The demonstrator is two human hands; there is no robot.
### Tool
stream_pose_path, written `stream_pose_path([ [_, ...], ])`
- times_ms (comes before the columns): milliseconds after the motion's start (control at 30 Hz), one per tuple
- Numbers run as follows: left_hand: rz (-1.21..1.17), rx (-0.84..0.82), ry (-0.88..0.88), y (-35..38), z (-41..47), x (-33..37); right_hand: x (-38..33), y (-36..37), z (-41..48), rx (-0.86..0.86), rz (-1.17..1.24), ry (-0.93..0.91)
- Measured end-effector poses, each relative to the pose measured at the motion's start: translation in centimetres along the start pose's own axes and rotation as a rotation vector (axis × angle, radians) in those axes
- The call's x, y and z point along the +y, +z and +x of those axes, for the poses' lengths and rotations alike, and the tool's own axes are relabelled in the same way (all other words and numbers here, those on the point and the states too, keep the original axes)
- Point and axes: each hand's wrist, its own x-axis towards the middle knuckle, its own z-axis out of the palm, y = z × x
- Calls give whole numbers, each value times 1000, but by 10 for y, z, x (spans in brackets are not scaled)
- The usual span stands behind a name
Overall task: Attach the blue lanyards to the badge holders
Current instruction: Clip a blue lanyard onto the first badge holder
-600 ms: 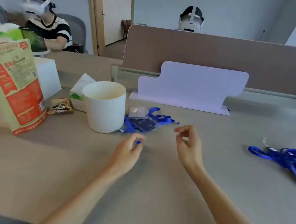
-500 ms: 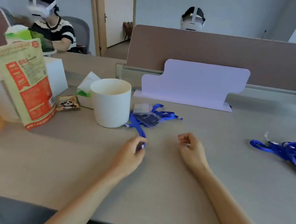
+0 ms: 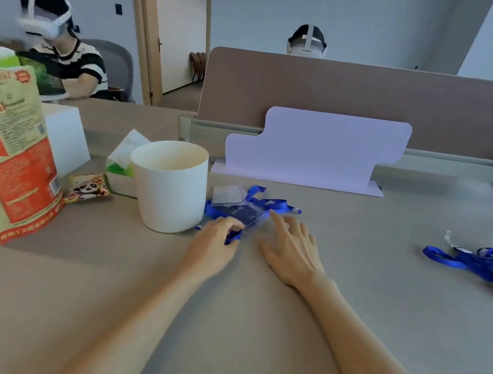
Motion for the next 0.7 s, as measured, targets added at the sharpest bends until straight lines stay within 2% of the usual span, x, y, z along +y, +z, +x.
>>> stream_pose_path([
  [167,-166,66,-95,1,24,-8,0,18,44,52,41,-182],
  [300,-222,48,-81,2,20,-10,3,26,61,73,41,-175],
  [367,-144,55,-37,3,15,-7,4,26,61,79,45,-138],
  [467,104,55,26,5,11,0,3,23,56,98,64,-132],
  [567,303,0,-5,6,9,3,4,18,52,121,139,-102],
  [633,403,-12,-10,7,10,0,6,11,50,155,317,14],
  [700,454,2,-9,8,10,-1,13,4,45,217,615,172],
])
